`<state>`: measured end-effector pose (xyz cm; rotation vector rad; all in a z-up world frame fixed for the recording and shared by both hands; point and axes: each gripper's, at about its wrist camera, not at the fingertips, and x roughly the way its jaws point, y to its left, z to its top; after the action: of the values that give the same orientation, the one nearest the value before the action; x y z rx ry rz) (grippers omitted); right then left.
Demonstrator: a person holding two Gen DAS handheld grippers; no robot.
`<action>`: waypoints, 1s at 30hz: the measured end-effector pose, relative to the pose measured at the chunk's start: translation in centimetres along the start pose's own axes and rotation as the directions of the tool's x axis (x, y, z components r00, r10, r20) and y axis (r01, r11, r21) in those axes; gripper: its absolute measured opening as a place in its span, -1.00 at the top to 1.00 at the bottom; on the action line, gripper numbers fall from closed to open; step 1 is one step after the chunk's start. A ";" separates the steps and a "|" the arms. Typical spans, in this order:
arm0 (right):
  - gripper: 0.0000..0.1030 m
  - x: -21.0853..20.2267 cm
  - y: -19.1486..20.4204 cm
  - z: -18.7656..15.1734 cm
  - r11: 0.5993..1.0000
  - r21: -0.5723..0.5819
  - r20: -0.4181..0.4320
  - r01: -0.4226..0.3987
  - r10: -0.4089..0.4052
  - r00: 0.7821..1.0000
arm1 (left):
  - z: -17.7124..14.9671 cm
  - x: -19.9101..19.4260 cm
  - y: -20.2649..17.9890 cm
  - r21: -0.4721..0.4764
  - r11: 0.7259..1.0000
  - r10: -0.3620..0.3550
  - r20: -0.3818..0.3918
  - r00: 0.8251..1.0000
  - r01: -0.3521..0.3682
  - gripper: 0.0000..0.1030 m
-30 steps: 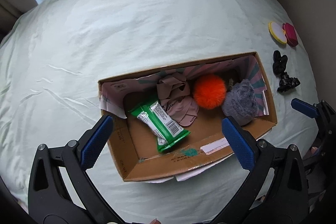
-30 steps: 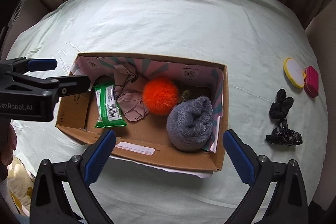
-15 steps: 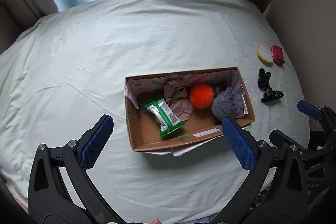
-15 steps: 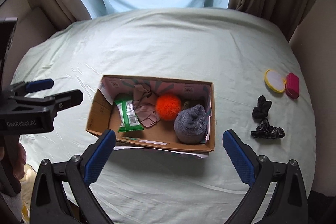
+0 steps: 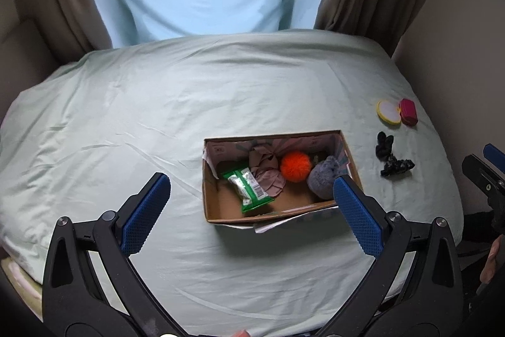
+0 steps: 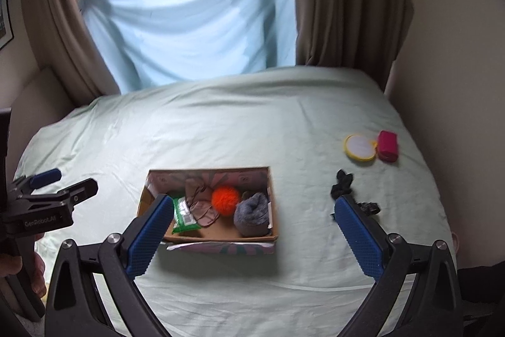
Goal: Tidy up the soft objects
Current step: 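Move both tools back toward the black scrunchies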
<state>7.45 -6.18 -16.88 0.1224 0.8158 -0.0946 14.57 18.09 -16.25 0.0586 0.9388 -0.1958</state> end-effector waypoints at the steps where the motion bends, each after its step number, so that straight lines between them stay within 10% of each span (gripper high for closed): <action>1: -0.97 -0.7 -0.7 0.1 1.000 0.007 0.019 0.013 -0.013 1.000 | 0.0 -0.6 -0.4 -0.006 1.000 -0.006 0.016 1.000 0.006 -0.99; 11: -0.97 -2.4 -9.5 0.0 0.998 0.045 0.063 0.043 -0.046 0.997 | 1.4 -2.0 -8.8 0.039 0.999 -0.025 0.091 0.995 0.022 -0.99; 30: -0.97 4.5 -24.9 -1.3 0.983 -0.135 -0.024 -0.122 0.120 0.993 | 4.3 7.6 -29.0 0.082 0.995 -0.062 0.005 0.998 0.062 -0.99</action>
<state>6.30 -30.80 -22.85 0.0439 0.8264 0.0765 16.79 -12.01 -18.81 0.1042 0.9257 -0.2917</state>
